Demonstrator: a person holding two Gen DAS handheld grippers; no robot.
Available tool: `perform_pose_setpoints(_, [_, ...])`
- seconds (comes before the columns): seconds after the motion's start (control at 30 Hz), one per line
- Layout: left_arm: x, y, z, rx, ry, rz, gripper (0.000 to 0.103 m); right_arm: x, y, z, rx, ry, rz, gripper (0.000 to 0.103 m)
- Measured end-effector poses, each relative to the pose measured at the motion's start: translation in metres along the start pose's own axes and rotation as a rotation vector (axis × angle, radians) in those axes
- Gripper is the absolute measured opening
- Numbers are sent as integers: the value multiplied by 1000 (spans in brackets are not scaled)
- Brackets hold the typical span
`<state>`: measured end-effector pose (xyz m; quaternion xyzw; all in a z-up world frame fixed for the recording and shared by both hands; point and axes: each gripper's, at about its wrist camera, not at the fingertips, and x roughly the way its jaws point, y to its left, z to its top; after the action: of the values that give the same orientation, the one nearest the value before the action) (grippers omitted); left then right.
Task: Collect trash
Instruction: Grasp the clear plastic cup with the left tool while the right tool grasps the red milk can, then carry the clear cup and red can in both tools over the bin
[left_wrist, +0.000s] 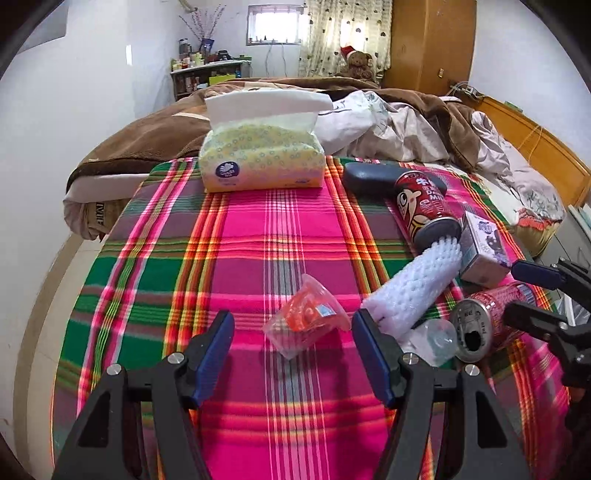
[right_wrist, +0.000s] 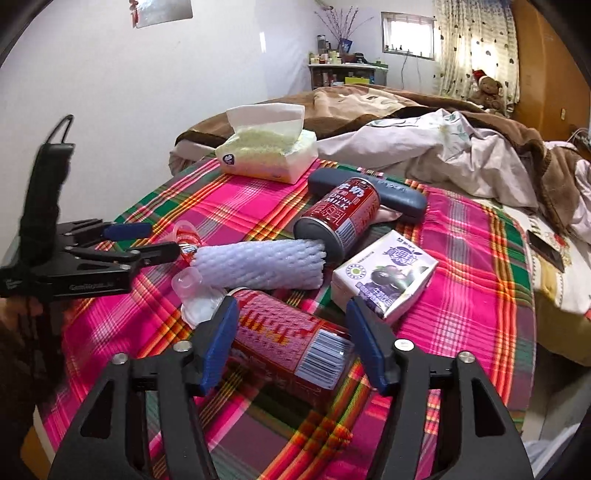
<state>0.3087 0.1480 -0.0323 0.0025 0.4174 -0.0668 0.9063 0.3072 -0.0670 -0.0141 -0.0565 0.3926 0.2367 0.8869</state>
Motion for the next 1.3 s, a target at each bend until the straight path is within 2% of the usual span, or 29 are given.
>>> perform_pose_setpoints(0.17, [13,3,2,22,36,13,68,1,5,-2,-33,28,36,65])
perform_pose_setpoints(0.4, [18,9,6,1,43,-22,67,10,19,-9,-106,98,8,65])
perform_pose_setpoints(0.53, [21,9,4,2,53,-25,57,16,20,-10,-98,124,-6,65])
perform_pose_setpoints(0.73, [23,12,6,-14,50,-35,52,20,12,-7,-23,118,-24,65])
perform_pose_setpoints(0.8, [22,12,6,-10,46,-33,46,21,7,-8,31,135,-6,65])
perform_pose_setpoints(0.83, [22,11,6,-10,47,-36,39,22,6,-9,45,138,-2,65])
perform_pose_setpoints(0.93, [23,9,5,0,46,-35,32,21,9,-14,44,126,-26,65])
perform_pose_setpoints(1.3, [13,5,2,-18,27,-25,30,13,5,-20,97,77,-23,58])
